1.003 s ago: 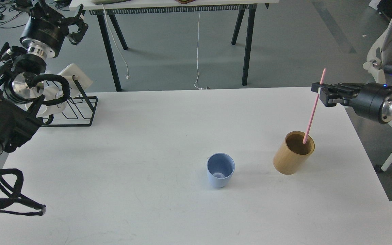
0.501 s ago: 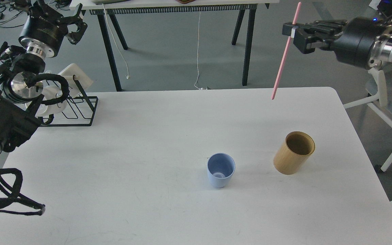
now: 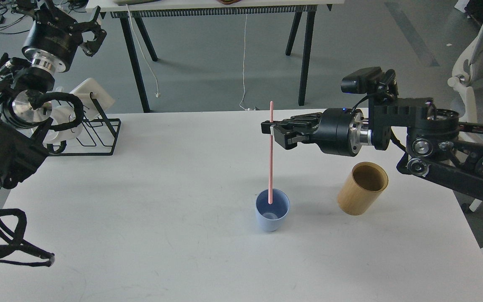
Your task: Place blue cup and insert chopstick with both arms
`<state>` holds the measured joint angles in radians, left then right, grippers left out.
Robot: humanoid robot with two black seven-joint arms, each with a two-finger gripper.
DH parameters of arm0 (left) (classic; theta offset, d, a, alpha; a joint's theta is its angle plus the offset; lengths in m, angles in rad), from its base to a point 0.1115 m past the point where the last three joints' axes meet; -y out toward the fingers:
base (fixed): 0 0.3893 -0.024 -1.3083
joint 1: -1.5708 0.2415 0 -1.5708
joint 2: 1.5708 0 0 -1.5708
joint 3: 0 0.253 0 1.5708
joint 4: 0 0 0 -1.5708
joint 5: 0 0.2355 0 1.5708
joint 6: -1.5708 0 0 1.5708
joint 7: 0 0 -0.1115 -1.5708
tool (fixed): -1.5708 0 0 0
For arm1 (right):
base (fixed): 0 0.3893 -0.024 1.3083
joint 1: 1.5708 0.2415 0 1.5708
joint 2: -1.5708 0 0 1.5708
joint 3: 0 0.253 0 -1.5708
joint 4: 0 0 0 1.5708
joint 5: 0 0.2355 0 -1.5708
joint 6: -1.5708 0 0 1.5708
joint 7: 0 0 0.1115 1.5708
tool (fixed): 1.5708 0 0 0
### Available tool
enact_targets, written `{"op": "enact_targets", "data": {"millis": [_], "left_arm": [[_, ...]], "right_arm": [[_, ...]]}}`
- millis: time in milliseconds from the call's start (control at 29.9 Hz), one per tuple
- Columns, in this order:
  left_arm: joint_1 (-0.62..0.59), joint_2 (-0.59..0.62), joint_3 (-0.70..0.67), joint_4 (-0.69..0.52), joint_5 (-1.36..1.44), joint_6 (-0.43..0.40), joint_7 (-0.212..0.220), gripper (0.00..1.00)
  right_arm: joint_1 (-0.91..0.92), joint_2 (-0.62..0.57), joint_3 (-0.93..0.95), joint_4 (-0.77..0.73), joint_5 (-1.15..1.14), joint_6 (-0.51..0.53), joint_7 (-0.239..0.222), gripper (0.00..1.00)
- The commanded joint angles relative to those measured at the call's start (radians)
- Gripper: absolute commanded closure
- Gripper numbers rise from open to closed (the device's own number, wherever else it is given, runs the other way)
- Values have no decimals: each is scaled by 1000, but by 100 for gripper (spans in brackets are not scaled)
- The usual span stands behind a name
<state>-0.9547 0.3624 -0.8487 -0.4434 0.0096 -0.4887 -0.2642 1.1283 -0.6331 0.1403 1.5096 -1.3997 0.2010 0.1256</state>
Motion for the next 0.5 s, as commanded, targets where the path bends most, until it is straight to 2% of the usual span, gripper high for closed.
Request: {"op": "enact_targets", "data": {"millis": [0, 201, 468], "left_arm": [[-1, 1, -1, -1, 0, 0, 0, 0], [-10, 0, -3, -4, 0, 0, 2, 0], [-12, 0, -1, -6, 0, 0, 2, 0]], "right_arm": [[-12, 33, -4, -41, -2, 0, 0, 97], [-31, 82, -5, -77, -4, 0, -1, 97], [-62, 90, -7, -89, -30, 0, -1, 94]]}}
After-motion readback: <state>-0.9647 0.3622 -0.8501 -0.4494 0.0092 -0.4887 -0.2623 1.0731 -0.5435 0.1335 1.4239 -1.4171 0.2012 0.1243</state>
